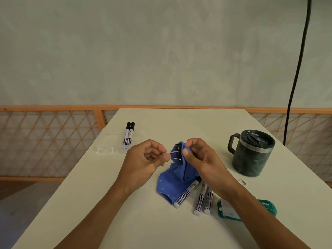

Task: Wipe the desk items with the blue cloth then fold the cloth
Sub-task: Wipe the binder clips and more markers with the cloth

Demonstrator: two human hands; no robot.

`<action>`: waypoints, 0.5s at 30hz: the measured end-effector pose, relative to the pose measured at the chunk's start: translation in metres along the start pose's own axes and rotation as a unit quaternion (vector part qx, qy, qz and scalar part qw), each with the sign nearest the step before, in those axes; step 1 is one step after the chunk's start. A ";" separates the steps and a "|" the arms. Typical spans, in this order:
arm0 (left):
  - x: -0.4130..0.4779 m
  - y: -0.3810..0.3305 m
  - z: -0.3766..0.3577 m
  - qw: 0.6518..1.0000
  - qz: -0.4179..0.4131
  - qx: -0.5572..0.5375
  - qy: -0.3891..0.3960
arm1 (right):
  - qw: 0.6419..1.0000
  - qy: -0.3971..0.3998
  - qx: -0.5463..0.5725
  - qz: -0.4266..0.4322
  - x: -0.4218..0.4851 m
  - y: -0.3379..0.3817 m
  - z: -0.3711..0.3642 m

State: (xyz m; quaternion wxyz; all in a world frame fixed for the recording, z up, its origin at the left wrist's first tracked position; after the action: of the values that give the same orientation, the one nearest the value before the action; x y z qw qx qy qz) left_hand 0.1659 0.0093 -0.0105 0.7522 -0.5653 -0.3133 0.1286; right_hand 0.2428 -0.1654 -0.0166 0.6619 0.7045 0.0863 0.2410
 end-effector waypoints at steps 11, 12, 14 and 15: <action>0.004 0.003 0.010 1.000 0.019 0.002 -0.021 | 1.000 -0.008 0.002 -0.004 0.000 -0.001 0.001; 0.003 0.002 0.010 1.000 0.019 0.002 -0.024 | 1.000 -0.009 0.005 -0.003 0.000 0.000 0.001; 0.003 0.000 0.011 0.999 0.015 0.000 -0.032 | 1.000 -0.022 0.002 0.006 0.001 0.004 0.004; 0.003 -0.002 0.012 0.999 0.011 -0.002 -0.037 | 0.999 -0.036 -0.004 0.013 0.001 0.006 0.006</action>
State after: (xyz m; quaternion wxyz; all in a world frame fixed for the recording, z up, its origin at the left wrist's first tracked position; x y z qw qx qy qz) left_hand 0.1604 0.0198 -0.0060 0.7373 -0.5651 -0.3351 0.1572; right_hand 0.2457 -0.1711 -0.0105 0.6642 0.7112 0.0522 0.2243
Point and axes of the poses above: each hand's wrist, its own x-axis towards the middle knuckle, its own z-axis out of the back of the hand, y = z × x, the point moved 10 cm from there along x, towards the middle knuckle, and after that the axes turned 13 degrees about -y, right-handed, at the moved point
